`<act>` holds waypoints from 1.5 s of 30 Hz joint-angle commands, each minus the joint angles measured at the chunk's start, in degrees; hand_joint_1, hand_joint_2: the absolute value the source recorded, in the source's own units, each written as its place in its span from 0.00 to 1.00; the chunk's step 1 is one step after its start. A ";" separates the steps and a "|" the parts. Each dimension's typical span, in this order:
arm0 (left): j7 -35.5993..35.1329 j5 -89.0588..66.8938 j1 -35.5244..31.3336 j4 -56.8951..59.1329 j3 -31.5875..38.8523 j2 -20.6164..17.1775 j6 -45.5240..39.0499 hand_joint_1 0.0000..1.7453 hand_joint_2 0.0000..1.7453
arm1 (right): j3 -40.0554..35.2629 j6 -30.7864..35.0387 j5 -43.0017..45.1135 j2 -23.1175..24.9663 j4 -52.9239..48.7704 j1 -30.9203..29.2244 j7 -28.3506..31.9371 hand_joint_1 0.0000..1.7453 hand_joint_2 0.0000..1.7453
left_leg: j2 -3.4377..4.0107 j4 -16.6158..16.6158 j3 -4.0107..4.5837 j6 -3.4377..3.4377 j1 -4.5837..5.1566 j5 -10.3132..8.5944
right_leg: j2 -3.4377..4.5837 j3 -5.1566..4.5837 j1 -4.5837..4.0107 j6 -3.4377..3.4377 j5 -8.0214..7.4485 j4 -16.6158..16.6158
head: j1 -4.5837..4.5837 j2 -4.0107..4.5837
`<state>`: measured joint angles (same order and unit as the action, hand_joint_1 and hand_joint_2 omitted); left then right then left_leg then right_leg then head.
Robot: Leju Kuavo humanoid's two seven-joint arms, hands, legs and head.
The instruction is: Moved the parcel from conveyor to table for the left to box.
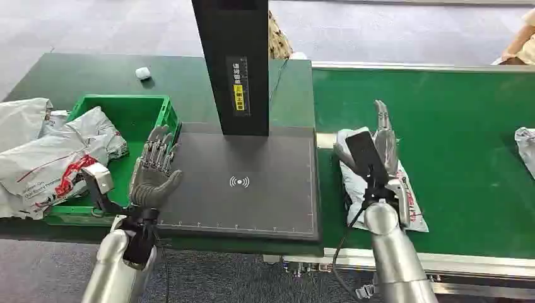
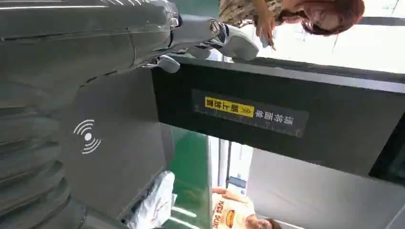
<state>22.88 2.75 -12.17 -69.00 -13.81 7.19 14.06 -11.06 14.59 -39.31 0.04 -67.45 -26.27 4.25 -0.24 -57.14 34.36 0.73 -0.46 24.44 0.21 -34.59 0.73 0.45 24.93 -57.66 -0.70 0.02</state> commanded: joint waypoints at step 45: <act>-0.95 0.59 -3.68 4.12 -1.68 -2.77 1.42 0.00 1.00 | -15.75 -41.27 -5.68 -20.81 37.23 -12.81 1.36 0.00 1.00 | -0.26 -0.07 -0.05 -0.34 0.13 -0.05 | -0.38 0.26 -0.02 0.17 0.00 0.20 | 0.00 0.00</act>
<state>21.94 3.34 -14.66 -68.00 -14.43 6.40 15.52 -20.44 -25.94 -45.31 -18.54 -26.56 -41.53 6.19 -0.47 -57.37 34.59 0.37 -0.30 24.37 -0.10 -34.62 0.75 0.71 24.90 -57.63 -0.70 0.02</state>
